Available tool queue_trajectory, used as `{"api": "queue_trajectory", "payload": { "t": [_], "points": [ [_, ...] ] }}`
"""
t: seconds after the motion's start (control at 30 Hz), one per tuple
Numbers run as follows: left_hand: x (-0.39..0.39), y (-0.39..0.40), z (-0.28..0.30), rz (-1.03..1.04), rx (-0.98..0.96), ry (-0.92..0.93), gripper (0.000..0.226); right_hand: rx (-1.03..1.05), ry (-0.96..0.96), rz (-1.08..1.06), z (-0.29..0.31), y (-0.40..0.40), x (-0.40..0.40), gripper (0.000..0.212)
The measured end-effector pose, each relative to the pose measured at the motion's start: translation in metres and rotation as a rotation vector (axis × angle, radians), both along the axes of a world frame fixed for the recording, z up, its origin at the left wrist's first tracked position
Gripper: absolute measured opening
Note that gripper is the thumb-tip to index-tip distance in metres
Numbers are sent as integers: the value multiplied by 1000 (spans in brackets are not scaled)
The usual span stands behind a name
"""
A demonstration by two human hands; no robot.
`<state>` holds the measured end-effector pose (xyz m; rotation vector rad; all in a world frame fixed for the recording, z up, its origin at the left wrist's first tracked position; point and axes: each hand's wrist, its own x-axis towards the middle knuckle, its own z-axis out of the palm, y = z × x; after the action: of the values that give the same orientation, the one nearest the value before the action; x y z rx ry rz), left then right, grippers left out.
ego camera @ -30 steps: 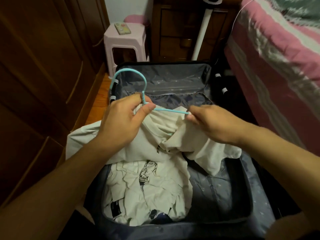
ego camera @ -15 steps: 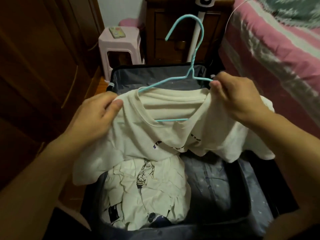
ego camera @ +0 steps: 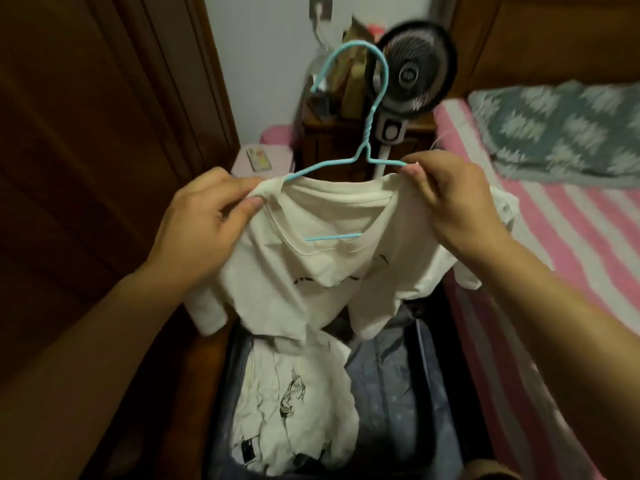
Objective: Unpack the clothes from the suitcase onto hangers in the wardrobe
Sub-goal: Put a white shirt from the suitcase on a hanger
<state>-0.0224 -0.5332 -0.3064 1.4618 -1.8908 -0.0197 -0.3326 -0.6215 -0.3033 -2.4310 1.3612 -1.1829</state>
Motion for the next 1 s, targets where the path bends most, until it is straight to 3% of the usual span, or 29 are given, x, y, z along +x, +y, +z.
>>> {"api": "queue_trajectory", "payload": {
  "t": [0.17,0.23,0.33,0.47,0.53,0.6,0.67,0.73,0.8,0.87,1.0],
  "points": [
    [-7,16,197,-30,167,-53,25,15,37,112,187,17,4,38],
    [-8,32,260,38,176,-90,22,6,-30,75,238,23,2,41],
    [-2,61,329,115,60,-43,20,125,-131,-124,265,25,-24,51],
    [13,99,364,133,4,-87,28,336,-101,-193,250,29,-53,27],
    [22,116,369,199,-1,-260,32,309,-66,-136,251,32,-58,17],
    [28,139,373,284,26,-489,37,264,-24,-70,258,27,-62,24],
    [21,167,374,300,55,-599,36,257,-29,-7,275,20,-58,35],
    [0,190,374,319,62,-556,31,174,30,74,298,23,-43,45],
    [-21,207,376,403,32,-341,27,85,104,360,320,47,-16,49],
    [-40,221,384,519,2,-239,23,53,218,654,336,75,3,40],
    [-57,264,413,693,-33,-228,25,-206,265,697,360,84,19,34]
  ]
}}
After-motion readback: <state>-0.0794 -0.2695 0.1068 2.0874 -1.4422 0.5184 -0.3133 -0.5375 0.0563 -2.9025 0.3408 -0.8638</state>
